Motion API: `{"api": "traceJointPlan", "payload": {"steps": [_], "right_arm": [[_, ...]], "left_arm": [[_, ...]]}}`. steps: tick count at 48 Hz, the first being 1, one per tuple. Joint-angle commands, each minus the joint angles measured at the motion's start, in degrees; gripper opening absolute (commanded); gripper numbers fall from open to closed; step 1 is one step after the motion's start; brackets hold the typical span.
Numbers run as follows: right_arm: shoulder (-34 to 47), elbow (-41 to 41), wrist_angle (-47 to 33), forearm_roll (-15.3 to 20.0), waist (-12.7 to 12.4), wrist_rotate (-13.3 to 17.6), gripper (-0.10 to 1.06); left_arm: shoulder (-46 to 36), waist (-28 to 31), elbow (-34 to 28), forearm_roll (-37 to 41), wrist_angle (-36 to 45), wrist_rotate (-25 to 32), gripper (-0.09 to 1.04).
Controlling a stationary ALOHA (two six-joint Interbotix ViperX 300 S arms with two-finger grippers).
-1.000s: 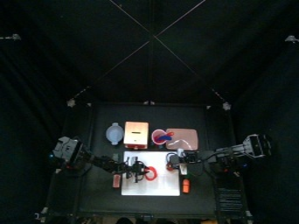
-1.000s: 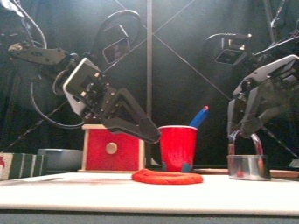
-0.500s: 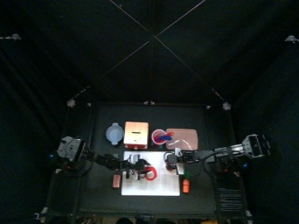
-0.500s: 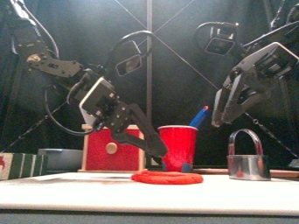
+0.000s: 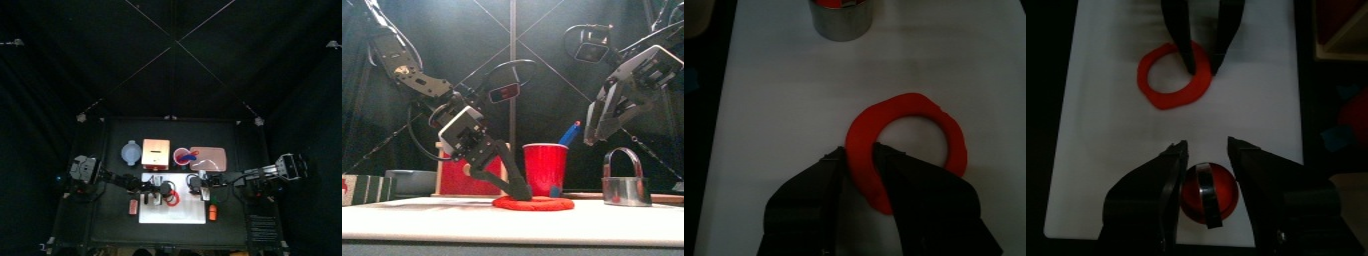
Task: Get the cutter from the drawer then cut the dough then place the extra dough in the bowl
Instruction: Place the extra dough in the bowl
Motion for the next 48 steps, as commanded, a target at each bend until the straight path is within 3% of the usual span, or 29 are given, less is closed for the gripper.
{"api": "traceJointPlan", "payload": {"steps": [1,19,34,48], "right_arm": [[-0.6,-0.9,-0.4,0.1,-0.2,0.0,0.76],[-0.7,-1.6,-0.3,1.0,-0.4,0.0,0.76],[-0.6,-2.9,-2.6,0.4,-2.2,-0.2,0.76],[-0.5,-5.1,-12.2,-3.2,-3.2,-0.2,0.76]], "left_arm": [[-1.1,-0.6,-0.6,0.2,-0.1,0.0,0.6],[-18.5,-0.1,3.3,4.3,-7.3,0.2,0.6],[-35.0,11.0,11.3,6.9,-7.7,0.2,0.6],[-49.3,22.5,21.3,9.5,-10.7,0.0,0.6]]}}
